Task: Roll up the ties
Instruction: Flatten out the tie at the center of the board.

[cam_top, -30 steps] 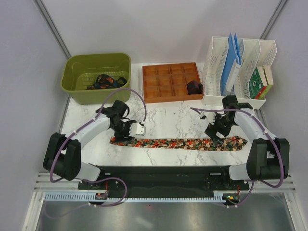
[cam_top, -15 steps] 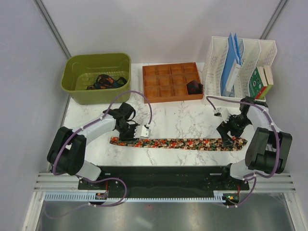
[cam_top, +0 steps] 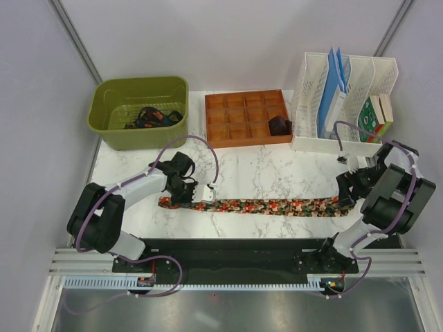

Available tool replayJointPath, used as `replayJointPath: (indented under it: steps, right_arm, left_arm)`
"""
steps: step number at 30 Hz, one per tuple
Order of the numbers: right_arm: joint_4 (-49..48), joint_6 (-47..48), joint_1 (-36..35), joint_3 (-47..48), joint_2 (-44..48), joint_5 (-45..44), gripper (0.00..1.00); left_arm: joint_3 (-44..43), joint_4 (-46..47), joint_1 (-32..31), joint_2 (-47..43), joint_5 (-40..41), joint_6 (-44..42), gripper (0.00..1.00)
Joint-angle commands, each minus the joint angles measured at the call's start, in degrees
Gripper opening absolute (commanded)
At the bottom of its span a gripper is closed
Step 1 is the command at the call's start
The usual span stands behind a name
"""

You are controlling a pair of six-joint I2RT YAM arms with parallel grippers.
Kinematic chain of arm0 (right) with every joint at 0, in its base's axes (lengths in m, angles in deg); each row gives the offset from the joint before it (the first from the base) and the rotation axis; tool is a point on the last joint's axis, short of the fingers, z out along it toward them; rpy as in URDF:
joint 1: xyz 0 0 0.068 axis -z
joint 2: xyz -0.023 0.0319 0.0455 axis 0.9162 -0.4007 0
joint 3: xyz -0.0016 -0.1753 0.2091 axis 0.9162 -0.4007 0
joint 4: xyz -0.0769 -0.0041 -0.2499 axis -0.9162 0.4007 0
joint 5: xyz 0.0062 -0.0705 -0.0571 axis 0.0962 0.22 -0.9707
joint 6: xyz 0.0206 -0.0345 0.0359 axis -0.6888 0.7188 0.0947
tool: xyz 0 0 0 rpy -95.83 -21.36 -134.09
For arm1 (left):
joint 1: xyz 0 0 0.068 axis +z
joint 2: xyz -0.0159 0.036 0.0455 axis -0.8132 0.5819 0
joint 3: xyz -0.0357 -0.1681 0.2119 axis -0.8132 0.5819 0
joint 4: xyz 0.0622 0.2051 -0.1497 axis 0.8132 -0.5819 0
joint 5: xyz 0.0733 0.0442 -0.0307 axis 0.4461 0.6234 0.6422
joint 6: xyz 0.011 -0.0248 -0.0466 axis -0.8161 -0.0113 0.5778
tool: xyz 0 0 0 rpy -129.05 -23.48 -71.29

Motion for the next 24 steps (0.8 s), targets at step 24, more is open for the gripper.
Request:
replayJointPath:
  steps: [24]
  right_arm:
    - [3.9,-7.9,8.8,1.2,-9.3,18.9,0.66]
  left_arm:
    - [4.2,8.8,8.7,2.3,9.7,15.9,0.02]
